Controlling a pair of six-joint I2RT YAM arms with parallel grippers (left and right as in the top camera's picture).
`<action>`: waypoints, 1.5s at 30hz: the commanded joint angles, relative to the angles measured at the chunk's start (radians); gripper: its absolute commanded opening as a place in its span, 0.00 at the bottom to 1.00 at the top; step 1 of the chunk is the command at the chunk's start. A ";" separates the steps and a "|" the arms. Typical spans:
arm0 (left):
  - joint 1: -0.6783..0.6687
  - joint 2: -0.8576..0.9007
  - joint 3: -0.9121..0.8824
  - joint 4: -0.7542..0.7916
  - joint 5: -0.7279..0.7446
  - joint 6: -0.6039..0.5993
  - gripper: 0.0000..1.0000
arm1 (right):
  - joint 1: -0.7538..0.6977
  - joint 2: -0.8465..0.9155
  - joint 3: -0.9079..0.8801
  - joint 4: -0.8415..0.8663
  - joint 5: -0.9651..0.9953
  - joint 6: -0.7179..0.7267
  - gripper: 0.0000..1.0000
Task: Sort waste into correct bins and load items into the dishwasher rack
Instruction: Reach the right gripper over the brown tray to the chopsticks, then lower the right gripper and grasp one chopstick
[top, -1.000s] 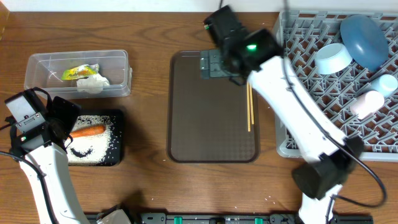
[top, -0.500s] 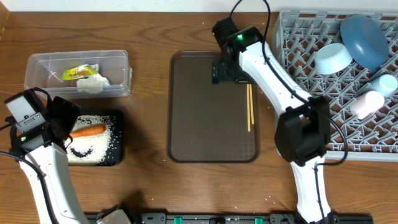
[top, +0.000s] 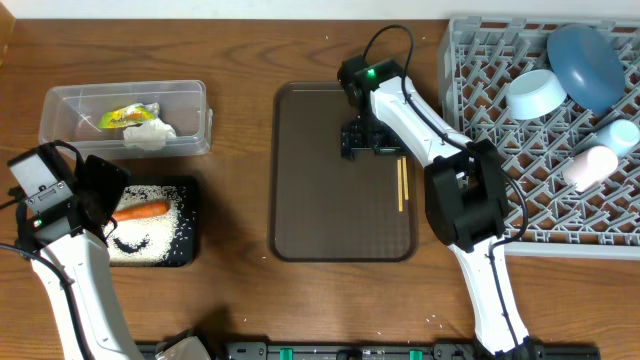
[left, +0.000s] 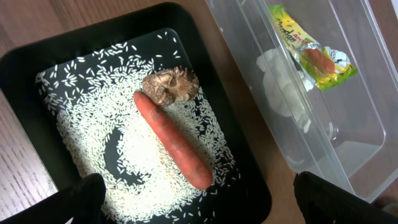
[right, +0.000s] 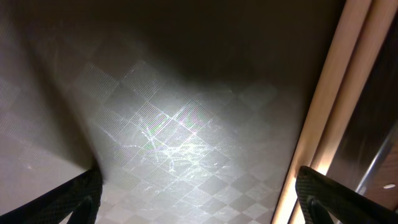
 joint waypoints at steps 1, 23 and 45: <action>0.004 -0.010 0.009 -0.003 -0.011 0.013 0.98 | 0.005 0.029 0.003 -0.001 0.026 -0.007 0.96; 0.004 -0.010 0.009 -0.003 -0.011 0.013 0.98 | -0.076 0.029 -0.014 -0.005 -0.113 -0.149 0.98; 0.004 -0.010 0.009 -0.003 -0.011 0.013 0.98 | -0.013 0.031 -0.022 0.018 -0.192 -0.114 0.96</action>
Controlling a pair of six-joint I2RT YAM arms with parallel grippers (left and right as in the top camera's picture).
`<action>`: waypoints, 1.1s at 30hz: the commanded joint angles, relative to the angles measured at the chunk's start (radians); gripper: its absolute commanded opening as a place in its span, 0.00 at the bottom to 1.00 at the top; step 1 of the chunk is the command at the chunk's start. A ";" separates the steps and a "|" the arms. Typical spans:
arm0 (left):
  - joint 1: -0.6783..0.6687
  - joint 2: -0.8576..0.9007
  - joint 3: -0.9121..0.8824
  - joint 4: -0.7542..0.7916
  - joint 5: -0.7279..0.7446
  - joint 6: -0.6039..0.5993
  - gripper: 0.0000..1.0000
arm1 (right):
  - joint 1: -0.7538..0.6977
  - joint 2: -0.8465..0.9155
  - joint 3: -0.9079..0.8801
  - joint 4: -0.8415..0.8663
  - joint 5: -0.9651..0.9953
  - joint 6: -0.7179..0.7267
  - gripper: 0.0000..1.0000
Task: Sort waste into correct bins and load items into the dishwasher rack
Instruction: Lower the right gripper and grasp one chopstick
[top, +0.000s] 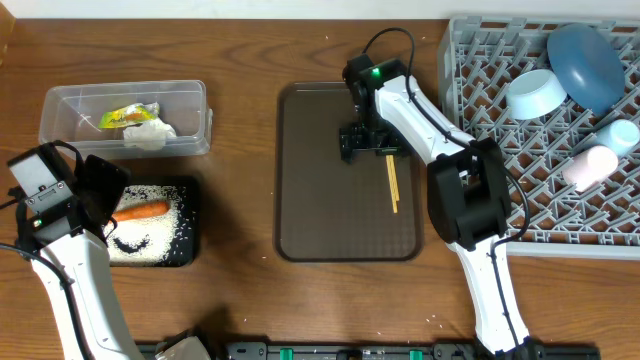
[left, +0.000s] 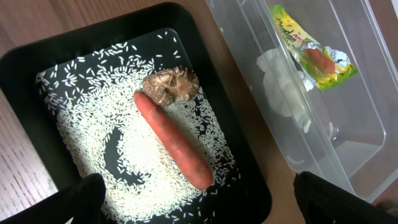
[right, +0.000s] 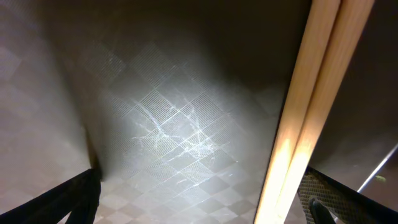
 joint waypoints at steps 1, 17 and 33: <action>0.003 -0.010 0.009 -0.003 -0.011 0.013 0.98 | 0.009 0.027 -0.013 0.006 -0.077 0.008 0.92; 0.003 -0.010 0.009 -0.003 -0.012 0.013 0.98 | 0.021 -0.097 -0.003 -0.012 -0.021 -0.014 0.84; 0.003 -0.010 0.009 -0.003 -0.011 0.013 0.98 | 0.185 -0.095 -0.091 0.105 0.229 0.088 0.99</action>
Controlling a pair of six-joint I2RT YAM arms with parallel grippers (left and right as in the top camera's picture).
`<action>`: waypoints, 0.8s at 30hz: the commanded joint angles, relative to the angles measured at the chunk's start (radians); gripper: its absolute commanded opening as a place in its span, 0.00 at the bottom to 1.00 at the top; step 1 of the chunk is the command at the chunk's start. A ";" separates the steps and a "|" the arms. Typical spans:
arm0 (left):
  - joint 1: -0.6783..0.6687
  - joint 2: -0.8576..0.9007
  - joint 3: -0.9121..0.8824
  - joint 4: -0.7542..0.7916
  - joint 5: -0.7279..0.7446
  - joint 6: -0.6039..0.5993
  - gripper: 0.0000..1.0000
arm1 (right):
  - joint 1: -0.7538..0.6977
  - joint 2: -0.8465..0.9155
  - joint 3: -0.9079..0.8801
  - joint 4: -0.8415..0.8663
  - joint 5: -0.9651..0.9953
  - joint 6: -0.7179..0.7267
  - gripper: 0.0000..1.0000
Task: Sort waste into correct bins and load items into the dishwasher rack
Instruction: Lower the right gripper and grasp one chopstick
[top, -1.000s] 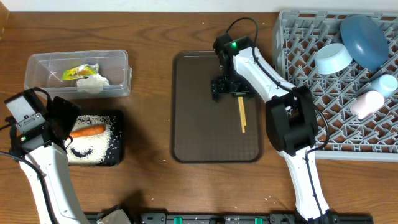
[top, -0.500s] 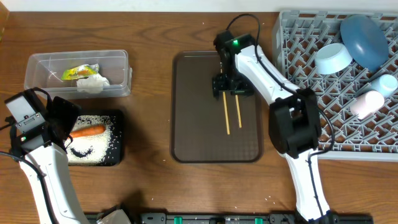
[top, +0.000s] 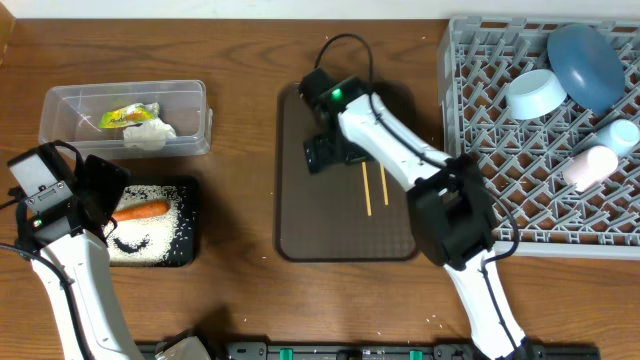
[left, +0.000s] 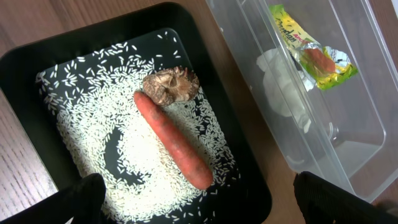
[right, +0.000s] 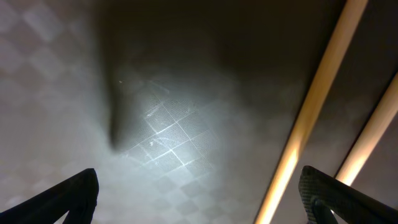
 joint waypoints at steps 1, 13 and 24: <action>0.003 -0.010 0.009 -0.003 -0.011 0.013 0.98 | 0.006 -0.023 -0.038 0.013 0.122 0.055 0.99; 0.003 -0.010 0.009 -0.003 -0.011 0.013 0.98 | -0.057 -0.023 -0.042 0.028 -0.004 -0.001 0.99; 0.003 -0.010 0.009 -0.003 -0.011 0.013 0.98 | -0.045 -0.023 -0.151 0.135 -0.013 0.020 0.99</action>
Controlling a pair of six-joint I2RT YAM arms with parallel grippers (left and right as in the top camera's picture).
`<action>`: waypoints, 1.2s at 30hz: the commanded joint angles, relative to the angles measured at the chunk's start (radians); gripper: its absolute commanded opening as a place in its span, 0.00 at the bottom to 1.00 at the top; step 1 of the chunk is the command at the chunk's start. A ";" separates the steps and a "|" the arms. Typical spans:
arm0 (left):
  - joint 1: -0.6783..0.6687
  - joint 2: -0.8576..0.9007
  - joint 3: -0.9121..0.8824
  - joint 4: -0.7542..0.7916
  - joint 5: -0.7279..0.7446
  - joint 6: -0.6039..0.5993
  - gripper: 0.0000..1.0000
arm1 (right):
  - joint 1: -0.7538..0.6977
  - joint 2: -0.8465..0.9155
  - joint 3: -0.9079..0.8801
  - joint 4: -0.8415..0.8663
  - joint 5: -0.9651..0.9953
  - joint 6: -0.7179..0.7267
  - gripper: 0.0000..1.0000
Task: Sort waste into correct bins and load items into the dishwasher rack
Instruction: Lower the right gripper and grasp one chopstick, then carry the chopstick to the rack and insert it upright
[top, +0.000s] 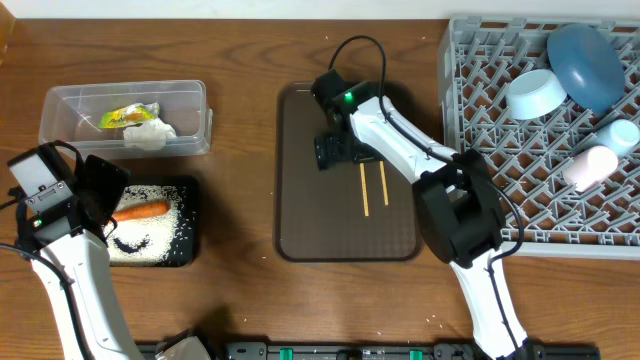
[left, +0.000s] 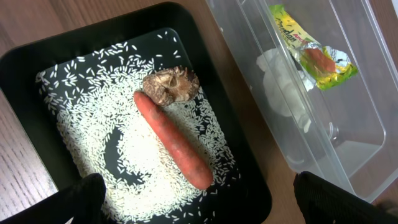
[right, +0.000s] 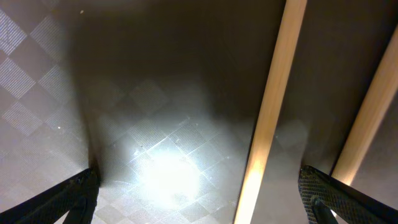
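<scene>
Two wooden chopsticks (top: 374, 186) lie side by side, a little apart, in the middle of the brown tray (top: 320, 220). My right gripper (top: 338, 152) stands open, low over the tray just above their far ends. In the right wrist view the left chopstick (right: 270, 112) runs between the fingertips (right: 62, 199), and the other chopstick (right: 367, 124) passes the right fingertip. My left gripper (left: 199, 202) hangs open over the black tray (left: 25, 74) of rice, which holds a carrot (left: 171, 140) and a mushroom (left: 170, 84).
The grey dishwasher rack (top: 520, 160) at the right holds a white bowl (top: 535, 93), a blue bowl (top: 585, 62) and two cups (top: 590, 165). A clear bin (top: 190, 110) at the back left holds a yellow wrapper (left: 314, 50) and a crumpled tissue (left: 283, 84).
My right gripper has shifted a little to the right, so that one chopstick now runs between its open fingers. The chopsticks lie as before. The left arm has not moved.
The chopsticks first lay together near the tray's right edge, with my right gripper open beside them. Then they lay slanted, slightly further left. Later they lay apart mid-tray with the gripper to their left. Now it stands over their far ends. My left arm stayed still throughout.
</scene>
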 joint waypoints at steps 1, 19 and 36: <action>0.003 -0.010 0.010 -0.003 -0.011 0.013 0.98 | 0.009 -0.003 -0.059 0.015 0.000 0.012 0.99; 0.003 -0.010 0.010 -0.003 -0.011 0.013 0.98 | -0.004 -0.003 -0.092 0.031 -0.014 0.039 0.29; 0.003 -0.010 0.010 -0.003 -0.012 0.013 0.98 | -0.021 -0.004 -0.012 -0.045 -0.061 0.038 0.01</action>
